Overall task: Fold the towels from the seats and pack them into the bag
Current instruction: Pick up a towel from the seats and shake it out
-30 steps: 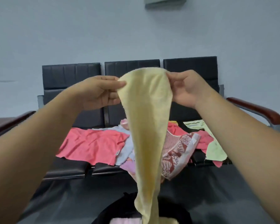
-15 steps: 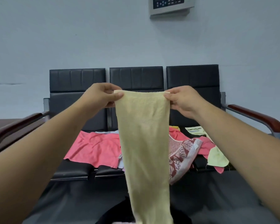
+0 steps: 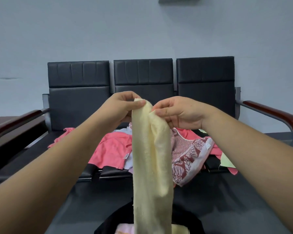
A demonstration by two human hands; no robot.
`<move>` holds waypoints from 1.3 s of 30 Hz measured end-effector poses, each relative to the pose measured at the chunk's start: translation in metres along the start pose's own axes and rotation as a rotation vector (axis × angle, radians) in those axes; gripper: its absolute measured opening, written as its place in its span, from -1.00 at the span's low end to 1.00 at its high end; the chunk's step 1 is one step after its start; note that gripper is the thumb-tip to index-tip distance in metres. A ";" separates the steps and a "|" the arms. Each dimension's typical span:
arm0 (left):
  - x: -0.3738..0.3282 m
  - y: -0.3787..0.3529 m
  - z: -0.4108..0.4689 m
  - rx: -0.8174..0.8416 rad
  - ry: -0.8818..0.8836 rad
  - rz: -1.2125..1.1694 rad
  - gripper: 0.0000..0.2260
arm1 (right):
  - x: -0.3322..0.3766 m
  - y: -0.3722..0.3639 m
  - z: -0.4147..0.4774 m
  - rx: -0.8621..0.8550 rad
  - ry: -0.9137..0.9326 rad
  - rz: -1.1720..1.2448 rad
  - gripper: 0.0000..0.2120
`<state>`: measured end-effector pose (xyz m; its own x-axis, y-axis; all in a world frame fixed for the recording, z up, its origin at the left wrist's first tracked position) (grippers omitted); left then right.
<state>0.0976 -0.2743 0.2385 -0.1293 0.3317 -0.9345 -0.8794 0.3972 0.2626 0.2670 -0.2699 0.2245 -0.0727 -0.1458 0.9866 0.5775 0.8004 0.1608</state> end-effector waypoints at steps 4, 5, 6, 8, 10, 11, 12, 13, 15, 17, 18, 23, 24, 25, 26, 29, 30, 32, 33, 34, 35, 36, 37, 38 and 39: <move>0.018 -0.003 0.003 0.005 -0.054 -0.171 -0.79 | -0.001 0.010 0.005 -0.112 0.141 0.111 -0.85; 0.030 -0.009 0.002 0.088 -0.005 -0.186 -0.74 | -0.001 0.016 0.005 -0.151 0.187 0.156 -0.85; 0.048 -0.018 -0.001 0.212 0.081 -0.163 -0.73 | -0.001 0.023 0.004 -0.184 0.232 0.206 -0.82; 0.087 -0.045 -0.014 0.448 0.276 -0.014 -0.80 | -0.004 0.037 0.002 -0.252 0.293 0.295 -0.75; 0.118 -0.057 -0.020 0.478 0.347 0.040 -0.89 | -0.014 0.052 0.003 -0.340 0.297 0.339 -0.73; 0.129 -0.059 -0.022 0.447 0.354 -0.003 -0.89 | -0.021 0.058 0.003 -0.385 0.276 0.339 -0.71; 0.139 -0.059 -0.023 0.417 0.346 -0.097 -0.85 | -0.031 0.064 0.003 -0.426 0.244 0.324 -0.70; 0.146 -0.060 -0.023 0.399 0.331 -0.227 -0.75 | -0.042 0.069 0.001 -0.454 0.201 0.299 -0.70; 0.155 -0.063 -0.024 0.363 0.304 -0.487 -0.60 | -0.066 0.076 -0.003 -0.488 0.095 0.256 -0.77; 0.159 -0.069 -0.023 0.326 0.274 -0.690 -0.60 | -0.094 0.081 -0.005 -0.507 -0.001 0.285 -0.85; 0.159 -0.071 -0.022 0.308 0.259 -0.773 -0.64 | -0.111 0.083 -0.005 -0.531 -0.031 0.329 -0.82; 0.167 -0.071 -0.009 0.233 0.211 -0.991 -0.62 | -0.185 0.076 0.005 -0.552 -0.184 0.506 -0.60; 0.168 -0.070 -0.006 0.211 0.198 -1.009 -0.60 | -0.200 0.073 0.007 -0.523 -0.208 0.560 -0.57; 0.170 -0.067 -0.002 0.179 0.186 -1.017 -0.62 | -0.212 0.070 0.008 -0.499 -0.229 0.604 -0.56; 0.172 -0.064 0.002 0.146 0.171 -1.021 -0.66 | -0.221 0.068 0.009 -0.475 -0.248 0.636 -0.57; 0.173 -0.054 0.013 0.063 0.083 -1.080 -0.67 | -0.232 0.063 0.007 -0.441 -0.260 0.707 -0.49; 0.173 -0.051 0.016 0.045 0.055 -1.106 -0.68 | -0.231 0.062 0.006 -0.416 -0.240 0.726 -0.45; 0.172 -0.042 0.018 -0.014 0.007 -1.123 -0.69 | -0.221 0.053 0.007 -0.292 -0.204 0.726 -0.33; 0.174 -0.038 0.019 -0.035 -0.009 -1.121 -0.69 | -0.217 0.047 0.008 -0.215 -0.204 0.701 -0.33; 0.173 -0.036 0.019 -0.048 -0.011 -1.115 -0.70 | -0.214 0.042 0.009 -0.148 -0.208 0.669 -0.40; 0.174 -0.034 0.018 -0.059 -0.003 -1.102 -0.70 | -0.212 0.038 0.010 -0.102 -0.218 0.633 -0.53; 0.175 -0.033 0.017 -0.067 0.007 -1.091 -0.70 | -0.210 0.036 0.010 -0.081 -0.228 0.614 -0.67; 0.177 -0.030 0.018 -0.075 0.008 -1.082 -0.70 | -0.207 0.034 0.010 -0.077 -0.229 0.613 -0.75; 0.178 -0.028 0.018 -0.090 0.013 -1.074 -0.70 | -0.204 0.033 0.011 -0.086 -0.214 0.623 -0.78; 0.180 -0.024 0.018 -0.113 0.024 -1.059 -0.71 | -0.199 0.032 0.012 -0.098 -0.182 0.634 -0.77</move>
<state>0.1036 -0.2091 0.0680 0.7184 -0.1538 -0.6784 -0.5861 0.3916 -0.7094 0.2899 -0.2080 0.0333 0.1743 0.4428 0.8795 0.6244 0.6410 -0.4465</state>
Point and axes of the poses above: each hand's wrist, its own z-axis towards the middle knuckle, its own y-axis out of the back of the hand, x = y × z, the point moved 6 cm from there along z, towards the middle knuckle, and after that the axes turned 15 degrees about x, right-handed, at the moved point
